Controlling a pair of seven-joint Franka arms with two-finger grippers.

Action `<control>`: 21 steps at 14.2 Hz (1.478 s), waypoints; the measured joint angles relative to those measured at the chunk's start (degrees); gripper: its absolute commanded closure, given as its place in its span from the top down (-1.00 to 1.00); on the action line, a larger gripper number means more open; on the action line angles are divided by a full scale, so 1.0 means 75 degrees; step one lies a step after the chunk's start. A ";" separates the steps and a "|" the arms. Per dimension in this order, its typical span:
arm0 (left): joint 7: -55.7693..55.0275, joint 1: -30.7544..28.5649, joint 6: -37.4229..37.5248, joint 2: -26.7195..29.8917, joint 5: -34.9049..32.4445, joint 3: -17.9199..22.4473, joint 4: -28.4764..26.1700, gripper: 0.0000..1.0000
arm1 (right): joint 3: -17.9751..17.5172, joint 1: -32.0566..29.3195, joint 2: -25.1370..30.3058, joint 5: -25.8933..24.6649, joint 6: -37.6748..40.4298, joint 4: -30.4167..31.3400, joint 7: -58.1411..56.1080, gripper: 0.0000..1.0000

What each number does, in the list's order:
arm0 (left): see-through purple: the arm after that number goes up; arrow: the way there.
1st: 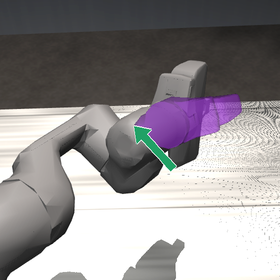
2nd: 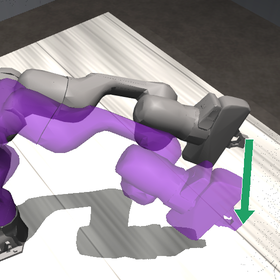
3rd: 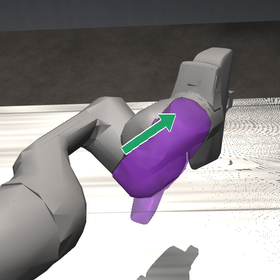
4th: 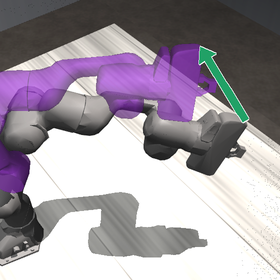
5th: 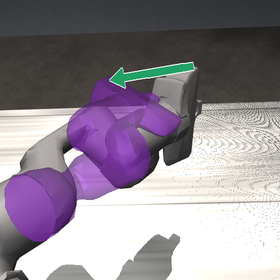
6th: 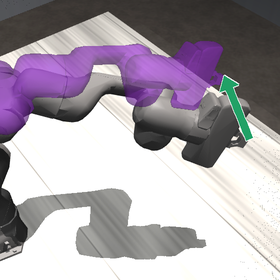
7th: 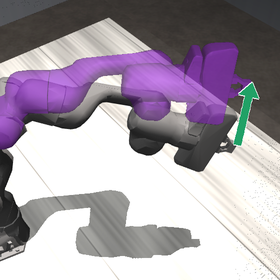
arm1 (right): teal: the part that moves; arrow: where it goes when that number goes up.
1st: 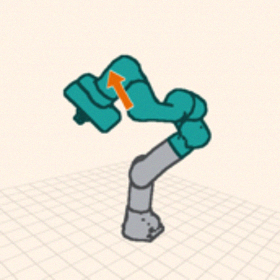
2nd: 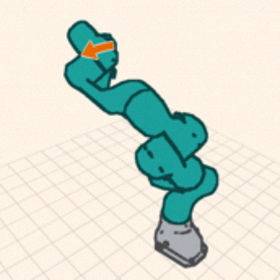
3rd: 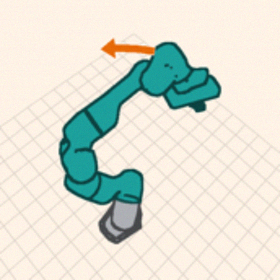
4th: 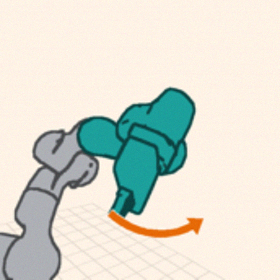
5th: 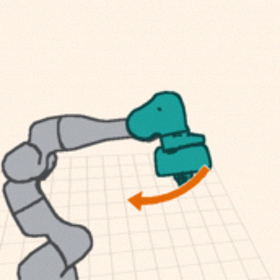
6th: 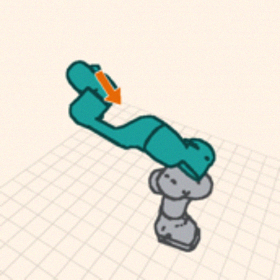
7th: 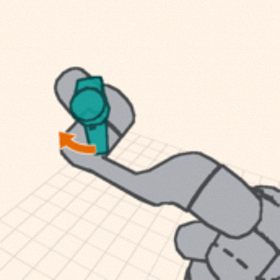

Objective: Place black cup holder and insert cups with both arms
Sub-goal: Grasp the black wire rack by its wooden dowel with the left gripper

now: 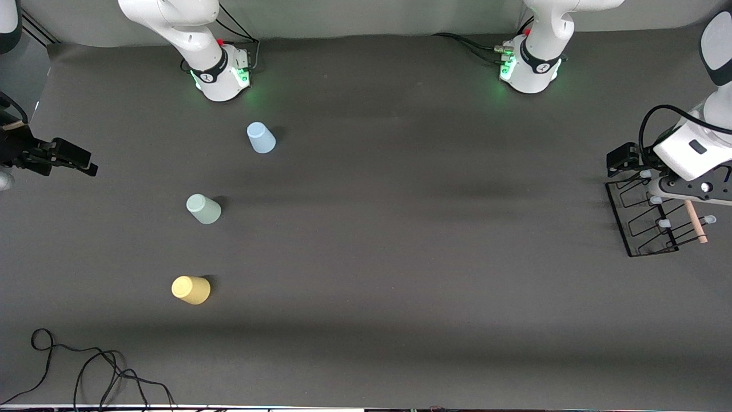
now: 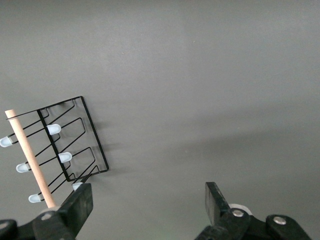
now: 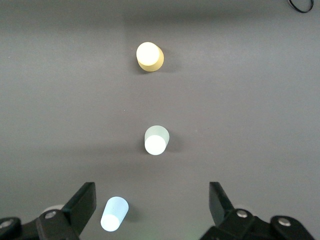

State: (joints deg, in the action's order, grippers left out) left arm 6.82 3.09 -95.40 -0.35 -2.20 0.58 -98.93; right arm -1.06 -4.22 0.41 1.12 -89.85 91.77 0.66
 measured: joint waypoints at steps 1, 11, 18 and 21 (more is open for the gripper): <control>0.0000 0.0000 0.0000 0.0000 0.0000 0.0000 0.0000 1.00 | 0.0000 0.0000 0.0000 0.0000 0.0002 0.0000 0.0000 1.00; 0.0000 0.0000 0.0000 -0.0001 0.0000 0.0000 0.0000 1.00 | 0.0000 0.0001 0.0000 0.0000 0.0005 0.0000 0.0000 1.00; 0.0267 -0.0639 0.0215 -0.0022 -0.0043 0.0093 0.0069 1.00 | -0.0001 0.0001 0.0000 0.0000 0.0006 0.0000 0.0000 1.00; 0.1131 -0.1512 0.0223 -0.0144 -0.0056 0.0134 0.0089 1.00 | 0.0000 0.0001 0.0000 0.0000 0.0006 0.0000 0.0000 1.00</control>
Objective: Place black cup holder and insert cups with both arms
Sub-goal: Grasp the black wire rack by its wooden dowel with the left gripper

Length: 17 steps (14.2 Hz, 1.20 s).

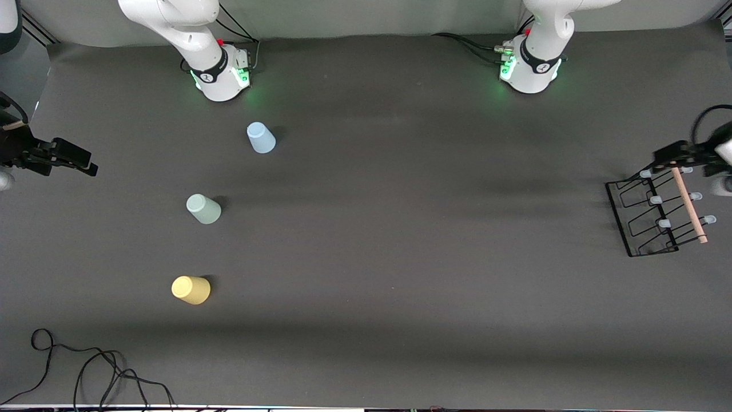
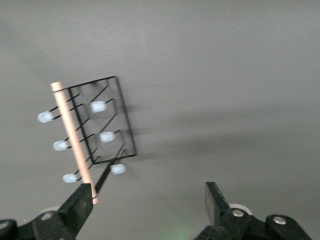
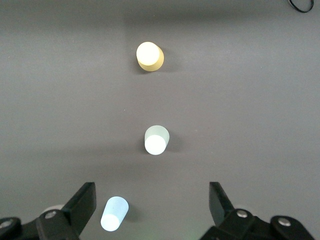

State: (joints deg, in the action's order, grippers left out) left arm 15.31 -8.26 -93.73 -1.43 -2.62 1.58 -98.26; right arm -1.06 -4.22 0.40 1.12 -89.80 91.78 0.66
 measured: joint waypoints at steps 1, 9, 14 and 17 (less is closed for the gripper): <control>0.0297 -0.0276 -0.0012 -0.0102 -0.0003 0.0009 0.0022 1.00 | 0.0000 0.0000 0.0000 0.0000 0.0000 0.0000 0.0000 1.00; 0.1566 -0.1753 -0.1575 -0.1435 -0.0015 0.0026 -0.0261 0.93 | 0.0000 0.0000 -0.0002 0.0000 0.0000 0.0000 0.0000 1.00; 0.1595 -0.1793 -0.2814 -0.1835 -0.0083 -0.0055 -0.1203 0.90 | 0.0000 0.0000 -0.0002 0.0000 -0.0002 0.0000 0.0000 1.00; 0.1594 -0.1800 -0.3055 -0.2061 -0.0222 -0.0043 -0.1257 0.77 | 0.0000 0.0000 -0.0002 0.0000 -0.0002 0.0000 0.0000 1.00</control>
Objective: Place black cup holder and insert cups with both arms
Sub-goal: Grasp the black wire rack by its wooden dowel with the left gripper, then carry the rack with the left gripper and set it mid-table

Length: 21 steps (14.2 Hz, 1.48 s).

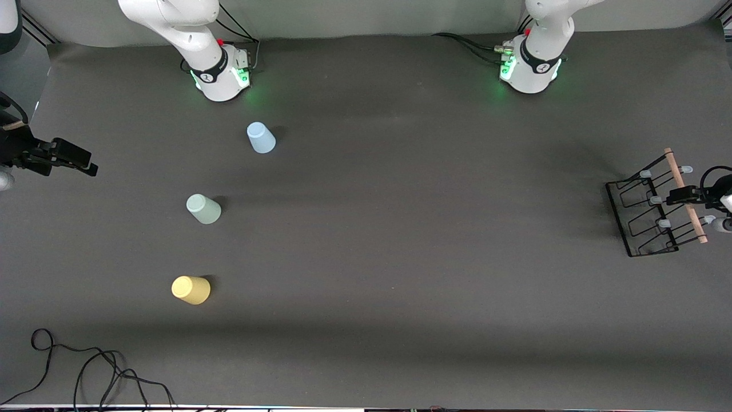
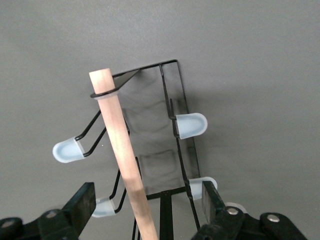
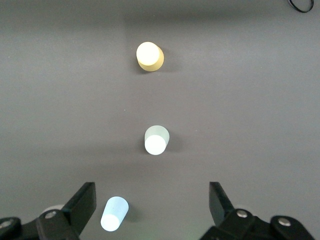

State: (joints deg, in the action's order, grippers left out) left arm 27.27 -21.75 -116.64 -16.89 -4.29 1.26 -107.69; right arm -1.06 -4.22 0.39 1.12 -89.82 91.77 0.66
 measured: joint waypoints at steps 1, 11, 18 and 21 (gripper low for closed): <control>0.0000 -0.0011 0.0000 -0.0030 -0.0007 0.0002 -0.0002 0.60 | 0.0000 0.0000 0.0000 0.0000 0.0000 0.0000 0.0000 1.00; -0.0050 -0.0125 -0.0029 -0.0088 -0.0015 -0.0007 -0.0172 -1.00 | 0.0001 -0.0002 0.0000 0.0000 0.0000 0.0000 0.0000 1.00; -0.0641 0.0510 0.1457 0.0123 0.0414 -0.0302 0.0799 -1.00 | 0.0001 -0.0002 0.0000 0.0000 0.0000 0.0000 0.0000 1.00; -0.2015 0.1741 0.2349 0.0236 0.0513 -0.0390 0.1626 -1.00 | 0.0001 -0.0004 -0.0001 0.0000 0.0000 0.0000 0.0000 1.00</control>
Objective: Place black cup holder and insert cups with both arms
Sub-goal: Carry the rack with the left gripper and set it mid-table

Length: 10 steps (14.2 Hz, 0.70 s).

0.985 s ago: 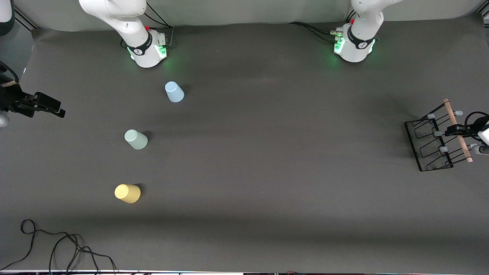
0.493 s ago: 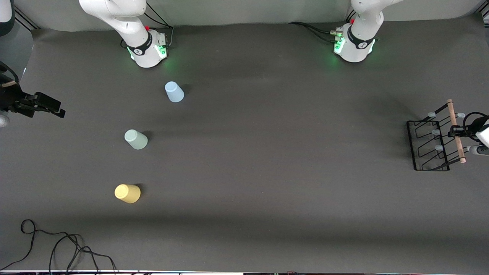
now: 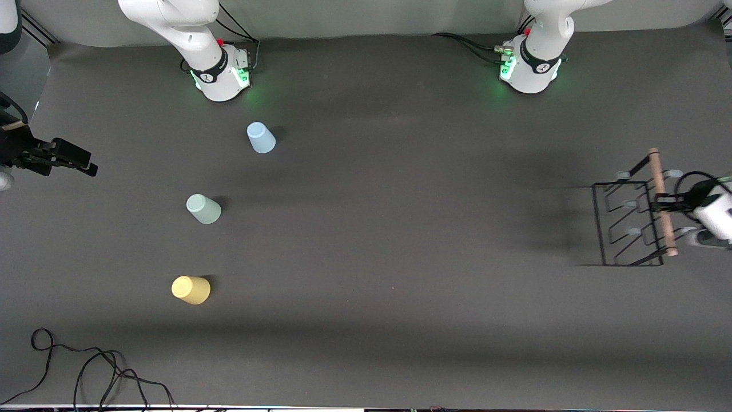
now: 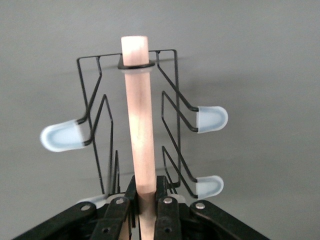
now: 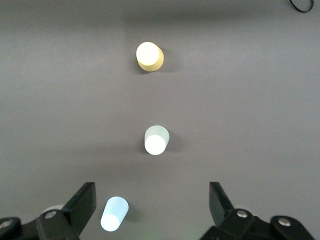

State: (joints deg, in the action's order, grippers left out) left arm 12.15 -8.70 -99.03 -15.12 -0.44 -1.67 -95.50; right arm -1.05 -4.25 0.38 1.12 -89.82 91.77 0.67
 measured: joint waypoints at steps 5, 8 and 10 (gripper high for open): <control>-0.3257 0.2278 -0.0106 -0.0129 0.0589 -0.0056 0.0475 -1.00 | 0.0000 -0.0002 -0.0007 0.0000 0.0000 0.0000 0.0000 1.00; -0.5102 0.3605 -0.0226 -0.0635 0.0626 -0.0065 0.1047 -1.00 | 0.0000 -0.0002 -0.0009 0.0000 -0.0001 0.0000 0.0000 1.00; -0.5772 0.4384 -0.0328 -0.1111 0.0637 -0.0068 0.1456 -1.00 | 0.0000 -0.0003 -0.0009 0.0000 -0.0002 0.0000 0.0000 1.00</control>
State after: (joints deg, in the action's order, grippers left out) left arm -31.14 24.18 -101.49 -23.45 4.33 -2.18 -84.58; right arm -1.05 -4.27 0.32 1.12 -89.84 91.77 0.67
